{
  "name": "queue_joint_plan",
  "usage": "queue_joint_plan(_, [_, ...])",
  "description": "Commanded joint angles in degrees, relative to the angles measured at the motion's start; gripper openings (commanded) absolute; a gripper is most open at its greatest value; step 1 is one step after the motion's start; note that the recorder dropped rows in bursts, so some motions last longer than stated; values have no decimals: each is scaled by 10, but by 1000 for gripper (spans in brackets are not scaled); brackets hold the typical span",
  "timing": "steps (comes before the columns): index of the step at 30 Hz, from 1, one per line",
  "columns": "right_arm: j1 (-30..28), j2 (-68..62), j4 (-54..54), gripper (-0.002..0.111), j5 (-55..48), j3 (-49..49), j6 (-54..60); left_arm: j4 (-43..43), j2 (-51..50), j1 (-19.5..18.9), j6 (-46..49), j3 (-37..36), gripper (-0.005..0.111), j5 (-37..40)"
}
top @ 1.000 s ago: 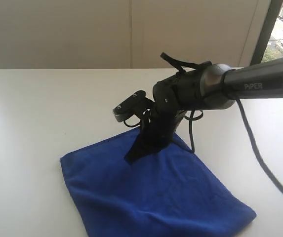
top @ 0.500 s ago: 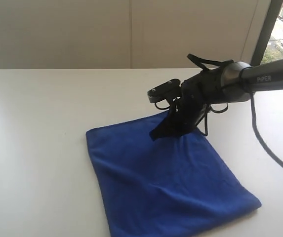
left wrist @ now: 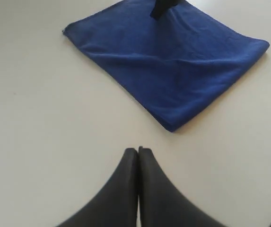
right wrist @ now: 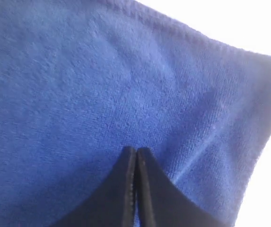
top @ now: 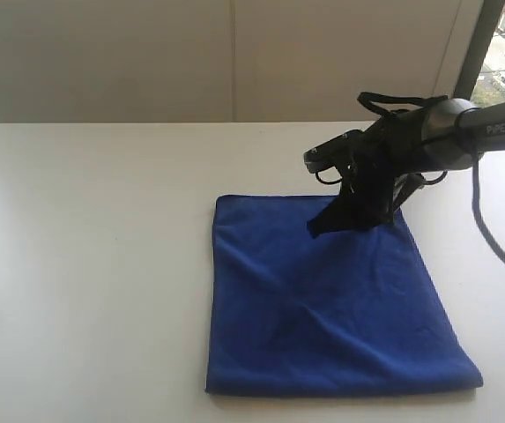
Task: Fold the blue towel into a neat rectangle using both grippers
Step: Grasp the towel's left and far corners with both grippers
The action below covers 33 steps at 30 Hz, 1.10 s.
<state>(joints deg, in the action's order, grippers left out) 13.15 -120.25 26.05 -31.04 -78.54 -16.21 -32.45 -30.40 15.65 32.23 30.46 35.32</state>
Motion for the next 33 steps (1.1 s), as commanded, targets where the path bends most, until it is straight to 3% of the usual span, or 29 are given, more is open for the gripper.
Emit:
queue_joint_plan(1, [8, 53, 6, 0, 10, 3, 33, -10, -60, 2, -20, -5, 0, 29])
queue_joint_plan(4, [4, 77, -21, 0, -17, 3, 119, -31, -141, 2, 4, 13, 0, 31])
queue_joint_plan(7, [-19, 96, -120, 0, -37, 3, 243, -77, -231, 13, 64, 57, 0, 35])
queue_joint_plan(10, [-82, 104, -276, 0, -60, 3, 380, -90, -367, 79, 87, 129, 0, -40])
queue_joint_plan(14, [-157, 101, -354, 0, -63, 3, 418, -86, -523, 182, 100, 178, 0, -193])
queue_joint_plan(18, [-183, 94, -399, 14, -42, 0, 451, -90, -624, 209, 100, 221, 0, -222])
queue_joint_plan(20, [-183, 71, -405, 25, -61, -27, 460, -90, -667, 224, 102, 250, 0, -231])
queue_joint_plan(22, [-183, 38, -416, 30, -100, -64, 474, -90, -699, 231, 109, 274, 0, -231])
queue_joint_plan(33, [-183, 6, -444, 30, -97, -117, 509, -88, -777, 250, 129, 298, 0, -219])
